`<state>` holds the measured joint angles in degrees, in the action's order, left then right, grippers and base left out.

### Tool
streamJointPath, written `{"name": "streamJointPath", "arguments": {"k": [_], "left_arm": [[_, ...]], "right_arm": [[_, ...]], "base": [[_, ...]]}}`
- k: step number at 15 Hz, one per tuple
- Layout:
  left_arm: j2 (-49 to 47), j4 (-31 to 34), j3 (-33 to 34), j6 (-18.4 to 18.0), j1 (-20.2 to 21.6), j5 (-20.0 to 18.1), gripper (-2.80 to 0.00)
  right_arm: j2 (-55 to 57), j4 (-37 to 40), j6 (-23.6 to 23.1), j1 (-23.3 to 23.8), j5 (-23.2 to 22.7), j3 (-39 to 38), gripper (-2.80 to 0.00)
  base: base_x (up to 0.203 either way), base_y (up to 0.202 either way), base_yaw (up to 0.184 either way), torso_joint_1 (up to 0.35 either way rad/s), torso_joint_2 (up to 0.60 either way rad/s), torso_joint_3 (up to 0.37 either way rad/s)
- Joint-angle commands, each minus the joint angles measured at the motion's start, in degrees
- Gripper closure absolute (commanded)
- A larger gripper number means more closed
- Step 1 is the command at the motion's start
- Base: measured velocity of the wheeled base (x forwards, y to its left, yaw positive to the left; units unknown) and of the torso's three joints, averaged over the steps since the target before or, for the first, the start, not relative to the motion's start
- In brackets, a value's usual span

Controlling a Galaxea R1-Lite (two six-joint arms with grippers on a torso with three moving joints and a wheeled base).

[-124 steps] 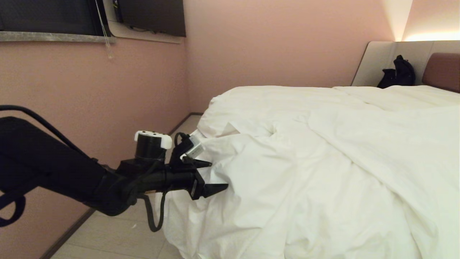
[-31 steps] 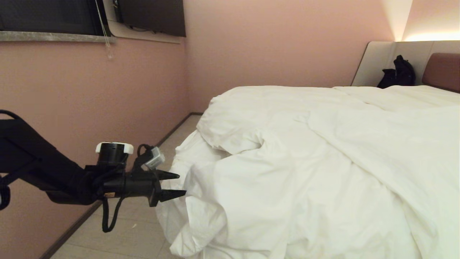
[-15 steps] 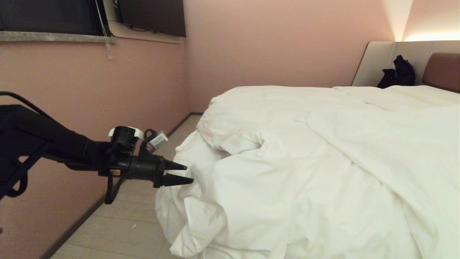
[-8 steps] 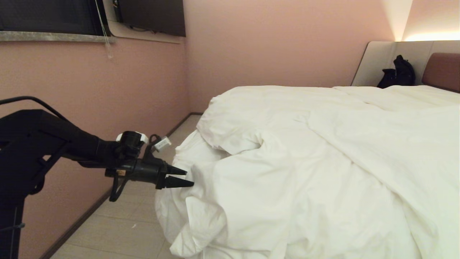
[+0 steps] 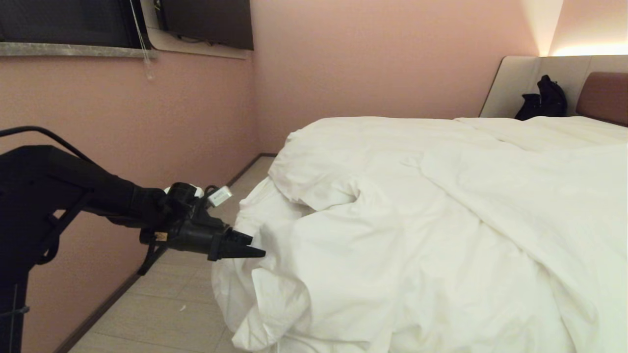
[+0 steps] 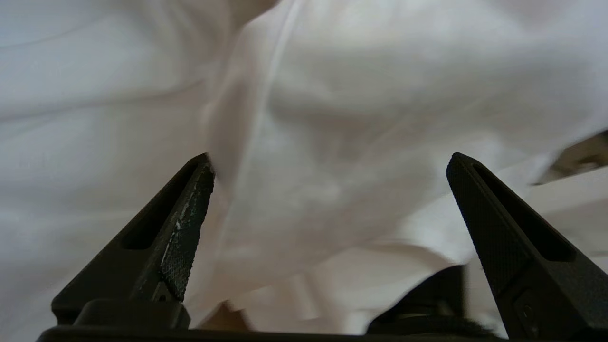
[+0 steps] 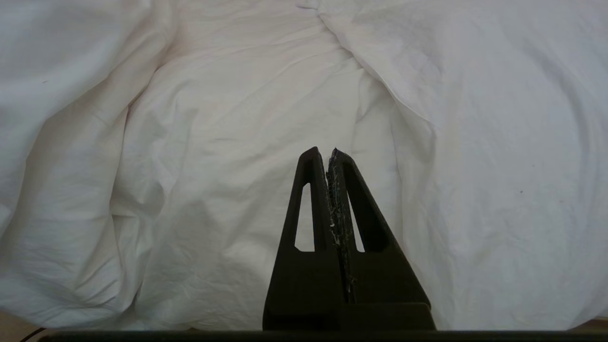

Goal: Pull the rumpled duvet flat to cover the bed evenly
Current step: Flatten the corners of the folded blanket

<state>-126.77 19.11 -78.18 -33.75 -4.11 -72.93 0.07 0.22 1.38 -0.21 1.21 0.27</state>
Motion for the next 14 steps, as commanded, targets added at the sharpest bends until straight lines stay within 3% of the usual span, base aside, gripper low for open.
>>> {"name": "streamJointPath", "arguments": {"k": [1,9,14], "left_arm": [[1.44,1.46,-0.48,-0.18,-0.37,-2.13,-2.80],[0.21,1.98,-0.92,-0.09,-2.40,-2.22,-2.80],[1.63,2.51,0.02,-0.09,-6.98,-2.04,-2.80]], "right_arm": [[0.01,-0.04,0.03,-0.06,0.02,0.00,0.00],[0.01,-0.04,0.03,0.03,0.02,0.00,0.00],[0.01,-0.04,0.03,0.03,0.02,0.00,0.00]], "base": [[0.000,0.000,0.000,0.000,0.00,0.000],[0.000,0.000,0.000,0.000,0.00,0.000],[0.000,0.000,0.000,0.000,0.00,0.000]]}}
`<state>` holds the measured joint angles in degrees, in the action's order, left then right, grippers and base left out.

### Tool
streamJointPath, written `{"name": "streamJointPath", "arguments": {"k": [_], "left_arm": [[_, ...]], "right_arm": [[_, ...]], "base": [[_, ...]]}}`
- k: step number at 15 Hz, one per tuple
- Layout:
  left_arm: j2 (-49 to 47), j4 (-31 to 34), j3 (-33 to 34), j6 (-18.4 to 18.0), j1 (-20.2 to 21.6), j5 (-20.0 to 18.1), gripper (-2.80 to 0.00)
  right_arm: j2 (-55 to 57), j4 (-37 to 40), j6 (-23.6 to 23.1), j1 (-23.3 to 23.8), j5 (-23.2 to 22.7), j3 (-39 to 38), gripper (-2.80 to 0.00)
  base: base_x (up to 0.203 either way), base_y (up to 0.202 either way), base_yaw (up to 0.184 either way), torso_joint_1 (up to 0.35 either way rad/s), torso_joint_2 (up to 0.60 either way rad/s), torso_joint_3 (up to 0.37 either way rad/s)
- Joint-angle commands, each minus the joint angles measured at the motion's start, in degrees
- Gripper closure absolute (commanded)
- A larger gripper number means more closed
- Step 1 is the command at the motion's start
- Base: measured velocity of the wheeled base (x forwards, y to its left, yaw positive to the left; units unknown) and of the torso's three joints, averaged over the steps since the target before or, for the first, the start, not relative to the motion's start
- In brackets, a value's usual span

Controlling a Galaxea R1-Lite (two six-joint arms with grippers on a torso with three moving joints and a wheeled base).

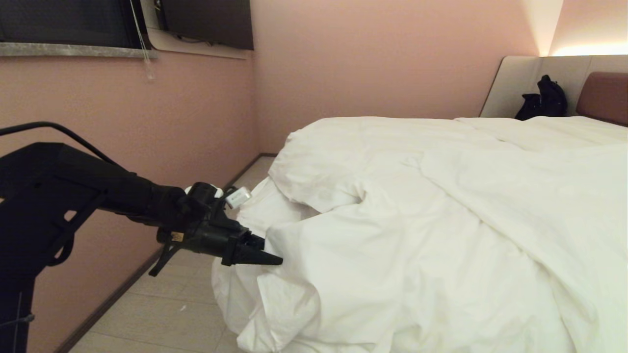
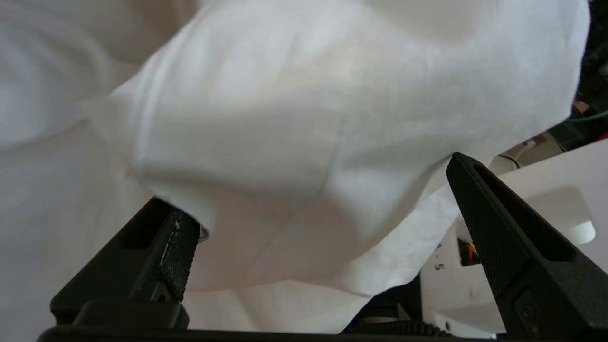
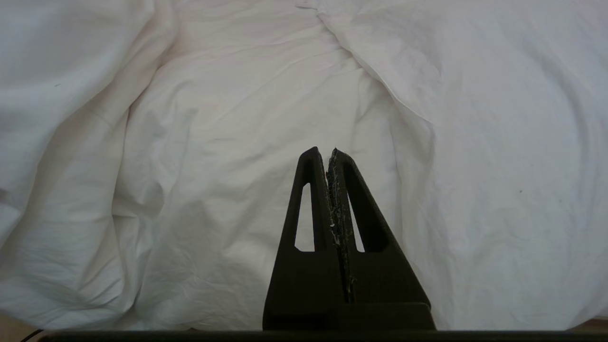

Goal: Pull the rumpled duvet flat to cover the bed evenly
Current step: Flatten the corners of the folded blanket

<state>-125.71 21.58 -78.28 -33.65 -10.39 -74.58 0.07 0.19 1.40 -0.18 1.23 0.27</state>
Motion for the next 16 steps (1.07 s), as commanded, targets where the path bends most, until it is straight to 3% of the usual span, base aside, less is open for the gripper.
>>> {"name": "streamJointPath", "arguments": {"k": [1,11,16], "left_arm": [[0.73,0.22,0.14,-0.19,-0.95,-0.39,-2.80],[0.20,0.40,-0.65,1.13,-6.57,1.10,-2.80],[0.18,0.40,-0.65,1.32,-6.96,1.12,-2.80]], "right_arm": [[0.01,-0.02,0.00,0.01,0.00,0.00,0.00],[0.01,-0.02,0.00,0.01,0.00,0.00,0.00],[0.01,-0.02,0.00,0.01,0.00,0.00,0.00]], "base": [[0.000,0.000,0.000,0.000,0.00,0.000],[0.000,0.000,0.000,0.000,0.00,0.000],[0.000,0.000,0.000,0.000,0.00,0.000]]}}
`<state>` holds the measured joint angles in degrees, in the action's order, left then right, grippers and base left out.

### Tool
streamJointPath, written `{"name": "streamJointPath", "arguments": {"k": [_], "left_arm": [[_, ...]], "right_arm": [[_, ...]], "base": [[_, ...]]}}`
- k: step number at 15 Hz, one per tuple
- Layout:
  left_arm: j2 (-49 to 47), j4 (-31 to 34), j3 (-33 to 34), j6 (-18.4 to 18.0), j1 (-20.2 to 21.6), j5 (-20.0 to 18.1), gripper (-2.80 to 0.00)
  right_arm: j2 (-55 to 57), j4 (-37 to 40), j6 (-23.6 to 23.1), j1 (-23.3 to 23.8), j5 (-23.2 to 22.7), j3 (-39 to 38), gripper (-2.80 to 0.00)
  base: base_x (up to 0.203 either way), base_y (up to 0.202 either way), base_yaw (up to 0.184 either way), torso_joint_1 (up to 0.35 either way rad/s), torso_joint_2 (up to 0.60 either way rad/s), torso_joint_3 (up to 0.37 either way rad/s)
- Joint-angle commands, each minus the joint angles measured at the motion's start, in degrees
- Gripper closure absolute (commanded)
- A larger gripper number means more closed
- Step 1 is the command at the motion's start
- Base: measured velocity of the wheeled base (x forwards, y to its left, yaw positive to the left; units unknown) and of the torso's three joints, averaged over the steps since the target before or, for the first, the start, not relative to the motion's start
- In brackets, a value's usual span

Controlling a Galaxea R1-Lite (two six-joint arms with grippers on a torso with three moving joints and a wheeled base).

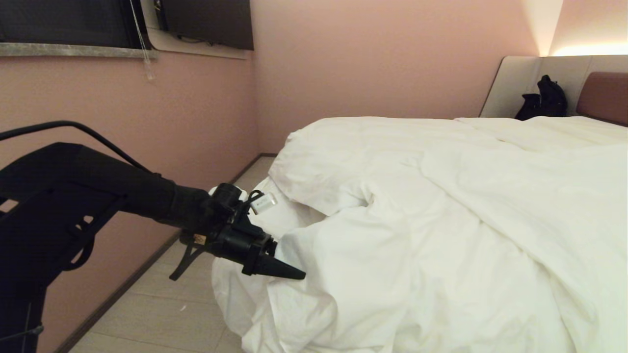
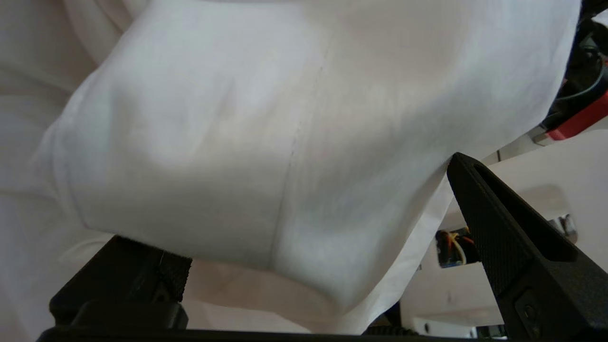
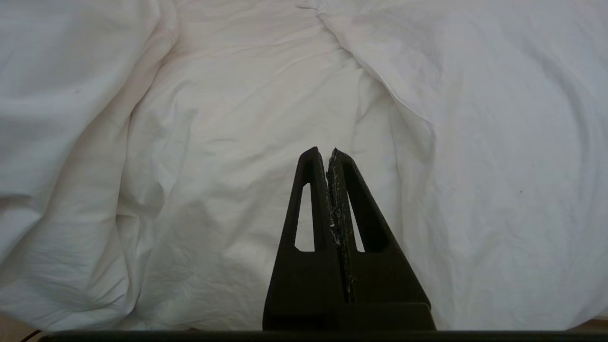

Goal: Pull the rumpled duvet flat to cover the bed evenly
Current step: Flatten the corners of the folded blanket

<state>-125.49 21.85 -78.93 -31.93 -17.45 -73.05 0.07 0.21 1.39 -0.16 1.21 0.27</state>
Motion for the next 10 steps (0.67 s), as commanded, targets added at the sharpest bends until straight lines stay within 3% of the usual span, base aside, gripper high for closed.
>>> {"name": "streamJointPath", "arguments": {"k": [1,3,4,10], "left_arm": [[0.18,0.12,-0.16,0.58,-1.76,-0.37,-2.80],[-0.12,0.12,-0.82,1.71,-3.29,-0.29,-2.80],[-0.28,0.12,-0.96,1.78,-3.46,-0.25,0.00],[0.77,2.14,-1.22,2.40,-3.46,-0.34,0.00]], "right_arm": [[0.01,-0.03,0.01,-0.06,0.02,0.00,0.00],[0.01,-0.03,0.01,-0.07,0.02,0.00,0.00],[0.01,-0.03,0.01,-0.02,0.02,0.00,0.00],[0.01,-0.03,0.01,-0.11,0.02,0.00,0.00]], "base": [[0.000,0.000,0.000,0.000,0.00,0.000],[0.000,0.000,0.000,0.000,0.00,0.000],[0.000,0.000,0.000,0.000,0.00,0.000],[0.000,0.000,0.000,0.000,0.00,0.000]]}}
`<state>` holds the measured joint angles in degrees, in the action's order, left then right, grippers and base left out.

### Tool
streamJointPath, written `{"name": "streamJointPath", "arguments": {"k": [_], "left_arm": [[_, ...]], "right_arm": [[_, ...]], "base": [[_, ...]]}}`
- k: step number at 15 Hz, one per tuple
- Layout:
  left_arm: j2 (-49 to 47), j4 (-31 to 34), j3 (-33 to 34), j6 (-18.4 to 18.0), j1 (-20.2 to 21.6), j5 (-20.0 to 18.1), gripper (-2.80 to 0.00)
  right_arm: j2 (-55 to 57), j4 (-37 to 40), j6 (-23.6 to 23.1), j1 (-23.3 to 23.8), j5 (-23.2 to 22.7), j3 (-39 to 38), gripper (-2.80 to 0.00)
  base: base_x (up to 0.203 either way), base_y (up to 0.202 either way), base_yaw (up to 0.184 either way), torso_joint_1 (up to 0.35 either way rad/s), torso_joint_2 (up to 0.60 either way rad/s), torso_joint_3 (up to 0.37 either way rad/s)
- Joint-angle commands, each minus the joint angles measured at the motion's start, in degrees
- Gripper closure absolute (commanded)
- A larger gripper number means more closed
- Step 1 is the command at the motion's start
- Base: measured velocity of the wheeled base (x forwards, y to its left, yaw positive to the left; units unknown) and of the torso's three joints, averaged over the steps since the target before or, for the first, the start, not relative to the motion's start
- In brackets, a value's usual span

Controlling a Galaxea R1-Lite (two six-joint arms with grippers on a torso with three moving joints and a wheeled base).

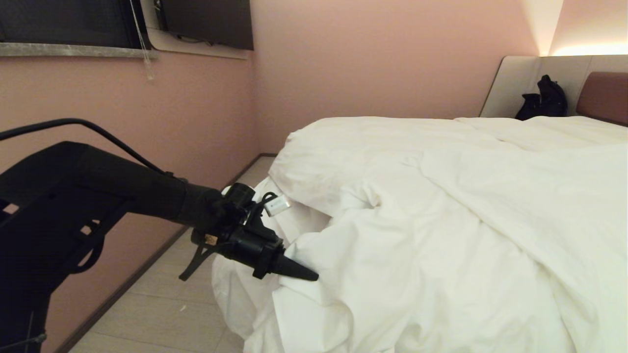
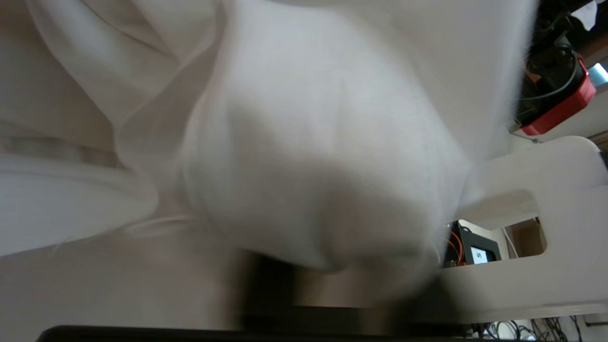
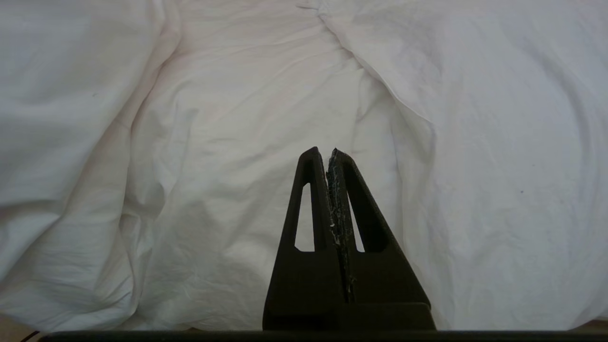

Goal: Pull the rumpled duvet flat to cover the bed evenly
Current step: Flatten the corners of the folded blanket

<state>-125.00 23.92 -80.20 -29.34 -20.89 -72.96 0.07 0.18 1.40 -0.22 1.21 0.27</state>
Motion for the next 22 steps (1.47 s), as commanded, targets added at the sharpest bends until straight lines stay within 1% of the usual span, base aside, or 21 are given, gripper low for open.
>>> {"name": "streamJointPath", "arguments": {"k": [1,4,7,10,12,14,15,17,18,20,21,22], "left_arm": [[0.46,0.25,0.13,-0.11,0.06,-0.34,0.00],[1.47,3.02,0.10,-0.13,1.06,-0.08,0.00],[6.05,10.77,0.84,-0.38,6.17,0.72,0.00],[11.11,16.05,2.18,-0.77,11.21,0.85,0.00],[14.48,18.03,3.47,-0.81,14.48,1.10,0.00],[17.04,19.33,4.66,-0.81,16.64,1.27,0.00],[18.59,20.20,5.26,-0.81,17.82,1.83,0.00],[21.53,22.77,6.40,-0.81,20.29,4.72,0.00],[23.56,24.10,7.30,-0.85,21.99,5.71,0.00],[27.57,25.66,10.75,-1.04,26.86,6.67,0.00],[28.41,25.89,11.74,-1.06,27.90,6.94,0.00],[30.19,25.90,13.38,-1.07,31.05,7.08,0.00]], "right_arm": [[0.01,0.08,0.00,0.04,0.02,0.00,0.00],[0.01,-0.01,0.00,0.02,0.02,0.00,0.00],[0.01,-0.01,0.00,0.04,0.02,0.00,0.00],[0.01,-0.01,0.00,-0.04,0.02,0.00,0.00],[0.01,-0.01,0.00,0.04,0.02,0.00,0.00],[0.01,0.08,0.00,-0.04,0.02,0.00,0.00],[0.01,-0.01,0.00,-0.04,0.02,0.00,0.00],[0.01,-0.01,0.00,0.04,0.02,0.00,0.00],[0.01,-0.01,0.00,-0.04,0.02,0.00,0.00],[0.01,-0.01,0.00,0.04,0.02,0.00,0.00],[0.01,-0.01,0.00,0.03,0.02,0.00,0.00],[0.01,-0.01,0.00,0.04,0.02,0.00,0.00]], "base": [[0.000,0.000,0.000,0.000,0.00,0.000],[0.000,0.000,0.000,0.000,0.00,0.000],[0.000,0.000,0.000,0.000,0.00,0.000],[0.000,0.000,0.000,0.000,0.00,0.000],[0.000,0.000,0.000,0.000,0.00,0.000],[0.000,0.000,0.000,0.000,0.00,0.000],[0.000,0.000,0.000,0.000,0.00,0.000],[0.000,0.000,0.000,0.000,0.00,0.000],[0.000,0.000,0.000,0.000,0.00,0.000],[0.000,0.000,0.000,0.000,0.00,0.000],[0.000,0.000,0.000,0.000,0.00,0.000],[0.000,0.000,0.000,0.000,0.00,0.000]]}}
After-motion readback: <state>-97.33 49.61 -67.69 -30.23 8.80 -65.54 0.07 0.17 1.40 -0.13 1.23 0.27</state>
